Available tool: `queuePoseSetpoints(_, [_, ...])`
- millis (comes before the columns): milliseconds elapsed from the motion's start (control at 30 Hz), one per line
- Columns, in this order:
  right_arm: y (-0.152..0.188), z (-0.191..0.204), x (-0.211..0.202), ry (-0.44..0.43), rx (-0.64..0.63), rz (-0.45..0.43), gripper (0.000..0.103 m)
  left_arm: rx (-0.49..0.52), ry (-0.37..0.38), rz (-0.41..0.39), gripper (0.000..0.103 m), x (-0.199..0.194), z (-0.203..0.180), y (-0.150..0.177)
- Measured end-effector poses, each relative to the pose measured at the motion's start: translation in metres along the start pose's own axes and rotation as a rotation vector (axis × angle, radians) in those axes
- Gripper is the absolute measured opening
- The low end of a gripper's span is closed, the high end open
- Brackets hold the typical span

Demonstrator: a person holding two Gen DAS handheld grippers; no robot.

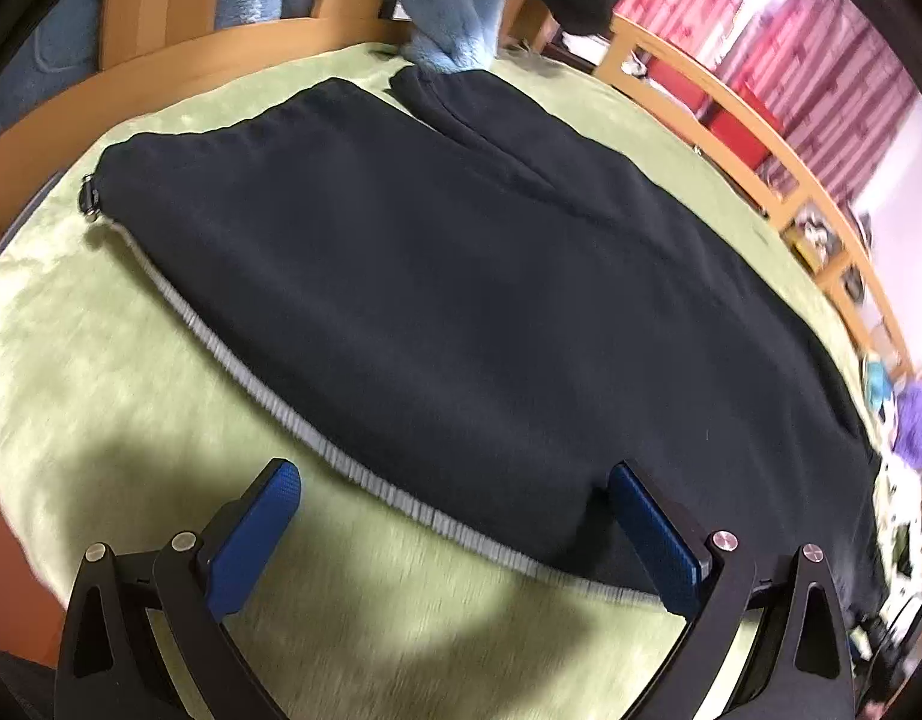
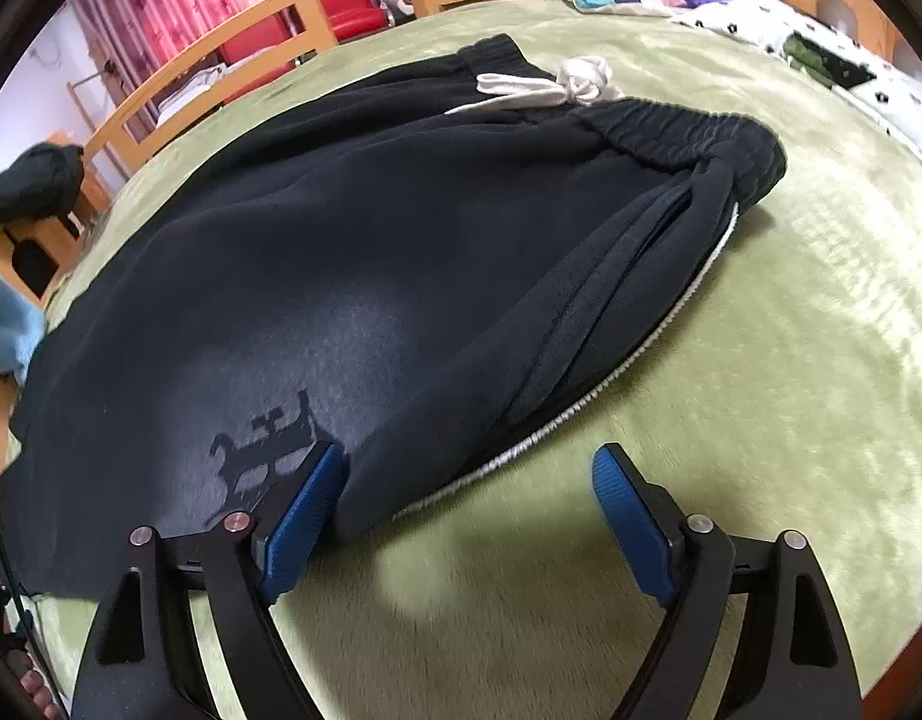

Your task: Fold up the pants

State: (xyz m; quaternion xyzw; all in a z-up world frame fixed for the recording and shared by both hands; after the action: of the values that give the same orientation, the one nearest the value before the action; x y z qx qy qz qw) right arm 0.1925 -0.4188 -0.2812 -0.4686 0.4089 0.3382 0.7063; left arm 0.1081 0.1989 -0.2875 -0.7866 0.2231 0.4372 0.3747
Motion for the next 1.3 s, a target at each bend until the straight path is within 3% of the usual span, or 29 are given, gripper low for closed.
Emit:
queuePoseSetpoints(133, [-0.008, 0.000, 0.005, -0.020, 0.046, -0.020, 0.088, -0.044, -0.027, -0.009, 0.102, 0.013, 0.001, -0.014])
queuePoseSetpoints(233, [-0.020, 0.000, 0.009, -0.024, 0.093, -0.051, 0.088, -0.058, -0.077, -0.023, 0.089, 0.020, -0.002, -0.025])
queuePoseSetpoints(300, [-0.030, -0.001, 0.008, -0.022, 0.116, -0.088, 0.071, -0.100, -0.070, -0.016, 0.081, 0.022, -0.001, -0.033])
queuePoseSetpoints(333, [-0.033, -0.004, 0.009, 0.004, 0.126, -0.090, 0.040, -0.113, -0.064, -0.015, 0.067, 0.022, 0.000, -0.036])
queuePoseSetpoints(367, [-0.034, -0.005, 0.010, 0.021, 0.134, -0.079, 0.025, -0.126, -0.065, -0.017, 0.058, 0.021, 0.002, -0.040])
queuePoseSetpoints(433, [-0.035, -0.007, 0.006, -0.019, 0.166, -0.078, 0.021, -0.129, -0.080, -0.009, 0.017, 0.021, 0.010, -0.044])
queuePoseSetpoints(500, [-0.031, -0.006, -0.003, -0.046, 0.185, -0.093, 0.018, -0.137, -0.012, 0.022, 0.012, 0.019, 0.015, -0.048])
queuePoseSetpoints(633, [-0.016, 0.002, -0.038, -0.012, 0.142, -0.129, 0.016, -0.154, 0.135, 0.052, 0.009, -0.009, 0.025, -0.056])
queuePoseSetpoints(767, [-0.006, 0.014, -0.066, -0.004, 0.112, -0.124, 0.016, -0.070, 0.109, 0.053, 0.009, -0.028, 0.029, -0.056])
queuePoseSetpoints(867, [-0.011, 0.017, -0.070, 0.010, 0.120, -0.108, 0.016, -0.061, 0.119, 0.060, 0.009, -0.034, 0.029, -0.055])
queuePoseSetpoints(967, [-0.015, 0.016, -0.083, -0.028, 0.132, -0.107, 0.016, -0.034, 0.118, 0.043, 0.009, -0.048, 0.020, -0.058])
queuePoseSetpoints(1133, [-0.040, 0.033, -0.099, -0.050, 0.052, -0.125, 0.016, 0.004, 0.117, -0.022, 0.009, -0.071, -0.008, -0.095])
queuePoseSetpoints(1300, [-0.089, 0.060, -0.102, -0.095, -0.003, -0.139, 0.016, 0.033, 0.096, -0.062, 0.009, -0.070, -0.046, -0.140])
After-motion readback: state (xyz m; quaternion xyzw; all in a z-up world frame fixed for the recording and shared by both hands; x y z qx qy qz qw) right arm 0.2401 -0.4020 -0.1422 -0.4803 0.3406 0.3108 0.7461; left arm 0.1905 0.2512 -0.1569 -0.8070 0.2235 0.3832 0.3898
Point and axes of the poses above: each gripper's, at about its wrist camera, not at the fingertips, and x roughly the way its jaws point, z to its left, y to its underside, the point moved 7 cm from there along x, roughly the way its jaws point, and after that the axes turned 8 degrees about z, right-handed, at the moved point
